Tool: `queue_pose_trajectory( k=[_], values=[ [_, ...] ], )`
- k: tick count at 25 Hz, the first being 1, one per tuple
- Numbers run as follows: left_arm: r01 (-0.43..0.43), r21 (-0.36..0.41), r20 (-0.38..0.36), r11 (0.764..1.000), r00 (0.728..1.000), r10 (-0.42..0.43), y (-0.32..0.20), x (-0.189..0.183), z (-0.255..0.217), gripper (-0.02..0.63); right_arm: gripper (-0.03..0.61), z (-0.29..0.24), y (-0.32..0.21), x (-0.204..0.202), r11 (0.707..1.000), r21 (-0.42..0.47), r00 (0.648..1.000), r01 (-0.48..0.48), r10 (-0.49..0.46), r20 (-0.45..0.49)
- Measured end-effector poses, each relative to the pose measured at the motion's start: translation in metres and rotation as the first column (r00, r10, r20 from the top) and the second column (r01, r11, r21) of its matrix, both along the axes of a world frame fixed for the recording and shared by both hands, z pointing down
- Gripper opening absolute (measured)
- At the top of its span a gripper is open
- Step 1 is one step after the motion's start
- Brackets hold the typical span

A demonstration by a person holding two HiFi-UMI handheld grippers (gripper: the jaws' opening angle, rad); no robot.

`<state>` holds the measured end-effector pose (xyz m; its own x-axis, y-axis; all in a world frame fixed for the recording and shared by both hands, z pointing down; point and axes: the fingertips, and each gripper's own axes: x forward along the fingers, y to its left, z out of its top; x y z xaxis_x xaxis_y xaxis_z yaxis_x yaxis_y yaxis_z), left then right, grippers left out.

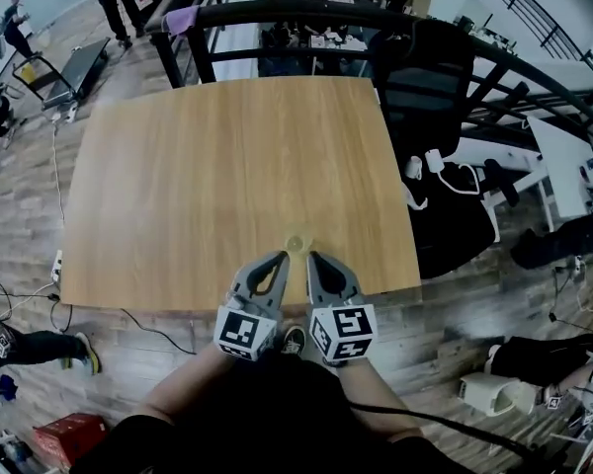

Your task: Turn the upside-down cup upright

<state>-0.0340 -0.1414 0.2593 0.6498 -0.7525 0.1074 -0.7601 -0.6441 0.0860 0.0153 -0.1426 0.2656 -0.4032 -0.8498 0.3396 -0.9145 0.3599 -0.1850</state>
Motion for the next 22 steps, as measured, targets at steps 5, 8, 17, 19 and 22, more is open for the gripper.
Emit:
queue_pose_trajectory(
  k=[5,8,17,19,22],
  values=[
    [0.004,-0.062,-0.019,0.998,1.000,-0.005,0.009,0.001,-0.003,0.008,0.014,-0.007,0.007,-0.008,1.000,-0.015,1.000,0.025,-0.025,-0.018],
    [0.001,-0.056,-0.037,0.998,0.999,-0.003,0.015,0.008,-0.021,0.008,0.014,-0.021,0.008,0.000,1.000,0.001,0.999,0.026,-0.026,-0.023],
    [0.117,0.004,0.011,0.993,0.993,-0.117,0.164,-0.028,-0.152,0.008,0.012,-0.167,0.152,-0.018,0.985,0.144,0.996,0.091,-0.088,-0.025],
    [0.098,-0.050,0.003,0.994,0.995,-0.098,0.167,-0.024,-0.138,0.008,0.014,-0.153,0.160,-0.012,0.993,0.096,0.998,0.063,-0.060,-0.036],
    [0.063,-0.118,-0.013,0.991,0.998,-0.066,0.136,-0.019,-0.109,0.008,0.012,-0.119,0.135,-0.009,0.999,0.022,0.998,0.031,-0.030,-0.057]
  ],
)
